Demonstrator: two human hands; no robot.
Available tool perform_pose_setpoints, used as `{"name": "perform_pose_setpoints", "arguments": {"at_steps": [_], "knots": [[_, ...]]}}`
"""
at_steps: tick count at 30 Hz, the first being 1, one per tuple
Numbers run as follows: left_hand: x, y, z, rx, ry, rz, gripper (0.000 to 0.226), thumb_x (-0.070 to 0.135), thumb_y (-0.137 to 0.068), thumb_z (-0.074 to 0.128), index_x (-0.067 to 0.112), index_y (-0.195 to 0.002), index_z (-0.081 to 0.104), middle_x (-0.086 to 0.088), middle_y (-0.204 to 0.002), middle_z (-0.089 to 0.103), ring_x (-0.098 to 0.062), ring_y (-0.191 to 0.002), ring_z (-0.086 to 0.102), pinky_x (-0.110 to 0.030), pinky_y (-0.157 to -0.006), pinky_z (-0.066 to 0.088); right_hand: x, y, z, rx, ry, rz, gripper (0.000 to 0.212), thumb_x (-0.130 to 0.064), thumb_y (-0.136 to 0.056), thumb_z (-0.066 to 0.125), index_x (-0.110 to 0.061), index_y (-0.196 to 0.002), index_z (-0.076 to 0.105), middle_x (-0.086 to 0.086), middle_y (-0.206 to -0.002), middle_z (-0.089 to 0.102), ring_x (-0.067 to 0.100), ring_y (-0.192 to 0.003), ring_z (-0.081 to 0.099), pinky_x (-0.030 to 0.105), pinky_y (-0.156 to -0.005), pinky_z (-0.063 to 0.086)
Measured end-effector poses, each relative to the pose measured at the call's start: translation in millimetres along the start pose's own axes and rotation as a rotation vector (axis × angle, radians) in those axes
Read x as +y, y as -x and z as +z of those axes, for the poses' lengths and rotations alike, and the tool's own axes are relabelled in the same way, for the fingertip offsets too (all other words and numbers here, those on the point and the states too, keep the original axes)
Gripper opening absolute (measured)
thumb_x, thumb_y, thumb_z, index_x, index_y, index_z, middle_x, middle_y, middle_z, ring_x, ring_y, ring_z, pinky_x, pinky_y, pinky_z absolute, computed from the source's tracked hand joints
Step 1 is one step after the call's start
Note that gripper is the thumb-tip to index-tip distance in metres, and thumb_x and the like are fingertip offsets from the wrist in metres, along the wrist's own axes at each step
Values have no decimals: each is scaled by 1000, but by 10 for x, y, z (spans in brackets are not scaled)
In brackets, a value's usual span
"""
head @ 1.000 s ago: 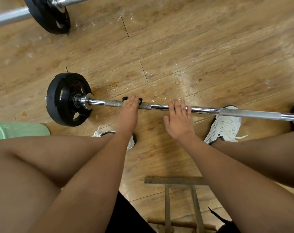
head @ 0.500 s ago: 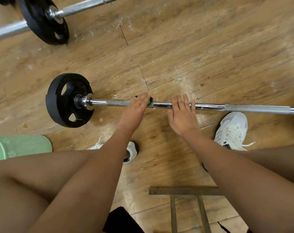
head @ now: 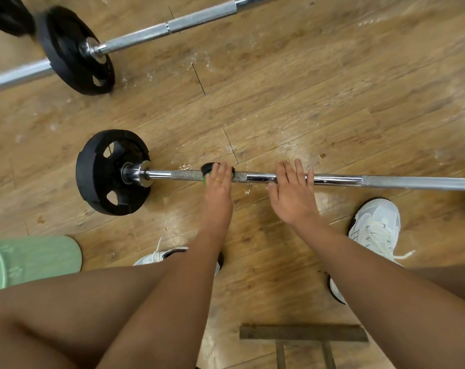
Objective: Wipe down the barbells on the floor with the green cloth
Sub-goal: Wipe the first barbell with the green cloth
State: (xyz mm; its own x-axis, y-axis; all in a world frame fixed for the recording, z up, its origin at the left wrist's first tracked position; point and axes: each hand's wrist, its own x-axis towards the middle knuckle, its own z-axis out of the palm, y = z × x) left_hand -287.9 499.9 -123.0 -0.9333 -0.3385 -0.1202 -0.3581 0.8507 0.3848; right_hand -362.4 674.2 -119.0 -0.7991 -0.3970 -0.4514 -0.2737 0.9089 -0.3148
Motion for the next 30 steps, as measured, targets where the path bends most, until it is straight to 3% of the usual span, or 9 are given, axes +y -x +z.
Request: {"name": "perform_pose_setpoints", "arguments": {"at_steps": [4, 9, 14, 19, 25, 30], "knots": [[17, -59, 22, -31, -8, 103, 79, -25, -88, 43, 8, -158, 29, -7, -166, 24, -23, -155, 13, -43, -125, 21, 10, -77, -47, -16, -10, 9, 64, -45, -105, 17, -18, -161, 3, 3, -168, 5, 24, -154, -12, 48, -122, -14], [-34, -241, -5, 87, 81, -171, 75, -23, -90, 41, 8, -157, 31, -8, -165, 26, -22, -156, 13, -42, -127, 11, 45, -188, -140, -45, -22, -2, 65, -47, -105, 18, -19, -161, 1, 2, -169, 3, 22, -154, -13, 46, -122, -15], [5, -260, 28, -16, -16, 144, 80, -25, -88, 43, 10, -158, 28, -5, -167, 22, -22, -156, 11, -42, -126, 20, 62, -307, -201, -63, -35, -1, 65, -46, -105, 20, -17, -161, 3, 1, -169, 3, 22, -154, -13, 46, -121, -16], [-151, -455, -31, 90, 10, -70, 76, -24, -90, 41, 11, -157, 33, -7, -164, 30, -21, -154, 17, -41, -127, 13, 130, -430, -269, -95, -47, -27, 65, -46, -105, 20, -18, -161, 4, -1, -169, 2, 20, -154, -13, 44, -121, -15], [115, -519, 113, -9, -19, 216, 72, -23, -91, 44, 8, -155, 34, -10, -163, 32, -27, -153, 22, -49, -125, 19, 124, -541, -339, -90, -30, -22, 64, -46, -105, 20, -19, -161, 4, -2, -169, 1, 20, -154, -14, 42, -120, -17], [176, -680, 133, 70, 17, 48, 66, -18, -94, 45, 7, -154, 36, -9, -162, 34, -25, -152, 25, -42, -126, 15, 147, -610, -380, -91, -42, -34, 62, -43, -106, 20, -18, -161, 6, -2, -169, 3, 18, -154, -10, 41, -121, -16]]}}
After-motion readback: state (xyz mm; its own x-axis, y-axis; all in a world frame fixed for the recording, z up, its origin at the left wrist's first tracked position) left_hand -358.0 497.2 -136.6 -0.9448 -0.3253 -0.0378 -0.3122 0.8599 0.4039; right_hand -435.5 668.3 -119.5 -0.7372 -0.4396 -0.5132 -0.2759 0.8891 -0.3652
